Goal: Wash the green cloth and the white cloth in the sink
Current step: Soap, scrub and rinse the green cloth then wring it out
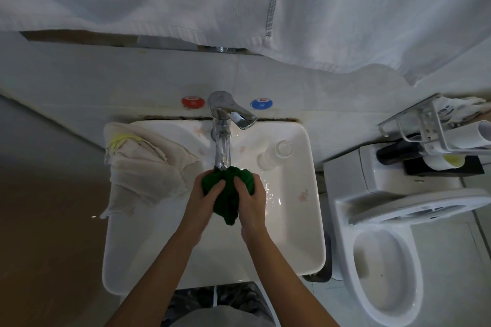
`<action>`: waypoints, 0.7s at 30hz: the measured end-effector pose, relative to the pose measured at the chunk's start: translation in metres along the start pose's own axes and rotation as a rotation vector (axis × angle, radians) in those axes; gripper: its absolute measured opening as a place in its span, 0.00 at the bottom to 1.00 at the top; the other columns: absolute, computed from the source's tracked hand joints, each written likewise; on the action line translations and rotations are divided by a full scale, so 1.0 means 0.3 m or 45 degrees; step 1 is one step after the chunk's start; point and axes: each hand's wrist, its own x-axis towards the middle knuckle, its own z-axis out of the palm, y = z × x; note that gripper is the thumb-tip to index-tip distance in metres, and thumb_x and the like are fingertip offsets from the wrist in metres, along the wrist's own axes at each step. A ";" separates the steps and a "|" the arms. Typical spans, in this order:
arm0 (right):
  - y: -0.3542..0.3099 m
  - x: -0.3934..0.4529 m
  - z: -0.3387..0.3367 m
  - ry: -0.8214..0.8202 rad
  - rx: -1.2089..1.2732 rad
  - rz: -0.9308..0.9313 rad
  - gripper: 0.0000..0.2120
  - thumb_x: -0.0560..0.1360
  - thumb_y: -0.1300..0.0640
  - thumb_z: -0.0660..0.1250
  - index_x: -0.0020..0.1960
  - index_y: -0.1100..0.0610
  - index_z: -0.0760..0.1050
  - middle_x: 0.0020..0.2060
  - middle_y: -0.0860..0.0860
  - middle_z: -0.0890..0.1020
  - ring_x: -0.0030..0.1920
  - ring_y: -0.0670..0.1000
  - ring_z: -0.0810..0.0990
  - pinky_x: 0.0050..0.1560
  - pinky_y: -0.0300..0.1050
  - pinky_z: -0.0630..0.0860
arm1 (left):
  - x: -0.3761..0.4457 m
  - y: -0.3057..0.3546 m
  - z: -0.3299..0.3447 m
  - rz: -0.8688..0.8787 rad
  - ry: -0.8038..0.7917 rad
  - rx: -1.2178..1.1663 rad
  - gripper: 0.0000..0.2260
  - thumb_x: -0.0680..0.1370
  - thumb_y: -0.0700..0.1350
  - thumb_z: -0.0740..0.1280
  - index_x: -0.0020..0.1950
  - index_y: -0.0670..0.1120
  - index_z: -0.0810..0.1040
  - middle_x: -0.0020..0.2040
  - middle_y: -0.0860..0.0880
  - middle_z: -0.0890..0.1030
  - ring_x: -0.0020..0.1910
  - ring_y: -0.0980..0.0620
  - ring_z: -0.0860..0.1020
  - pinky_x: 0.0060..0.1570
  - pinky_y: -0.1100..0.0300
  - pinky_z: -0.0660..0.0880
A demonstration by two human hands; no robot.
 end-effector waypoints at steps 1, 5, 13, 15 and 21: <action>0.004 -0.003 0.010 0.010 -0.007 0.006 0.02 0.79 0.58 0.64 0.50 0.53 0.75 0.44 0.50 0.79 0.47 0.49 0.79 0.48 0.41 0.78 | 0.002 0.003 0.011 0.023 0.055 0.059 0.12 0.79 0.44 0.65 0.62 0.49 0.71 0.54 0.53 0.77 0.52 0.57 0.77 0.43 0.69 0.77; 0.015 -0.006 0.057 0.038 -0.053 0.030 0.06 0.81 0.53 0.62 0.49 0.53 0.75 0.43 0.51 0.80 0.47 0.50 0.80 0.49 0.43 0.78 | 0.013 0.011 0.056 0.110 0.308 0.233 0.07 0.79 0.48 0.64 0.56 0.49 0.73 0.48 0.54 0.78 0.48 0.56 0.78 0.45 0.63 0.77; -0.019 0.009 0.109 -0.009 0.019 0.065 0.12 0.75 0.46 0.63 0.37 0.52 0.75 0.34 0.53 0.78 0.38 0.52 0.78 0.42 0.51 0.77 | 0.037 0.007 0.104 0.136 0.551 0.264 0.07 0.77 0.50 0.66 0.42 0.49 0.76 0.38 0.48 0.81 0.38 0.50 0.81 0.41 0.53 0.79; -0.016 0.014 0.109 0.011 0.021 0.071 0.10 0.72 0.50 0.64 0.34 0.52 0.74 0.31 0.53 0.77 0.36 0.53 0.76 0.41 0.53 0.76 | 0.041 0.013 0.104 0.131 0.560 0.208 0.09 0.77 0.46 0.67 0.37 0.49 0.76 0.34 0.46 0.80 0.35 0.47 0.80 0.38 0.52 0.79; -0.008 0.017 0.092 0.084 -0.100 0.034 0.09 0.68 0.56 0.64 0.32 0.59 0.73 0.26 0.53 0.72 0.29 0.50 0.71 0.33 0.46 0.70 | 0.034 0.004 0.094 0.104 0.535 0.152 0.11 0.75 0.36 0.64 0.32 0.39 0.72 0.27 0.44 0.72 0.28 0.48 0.72 0.32 0.55 0.71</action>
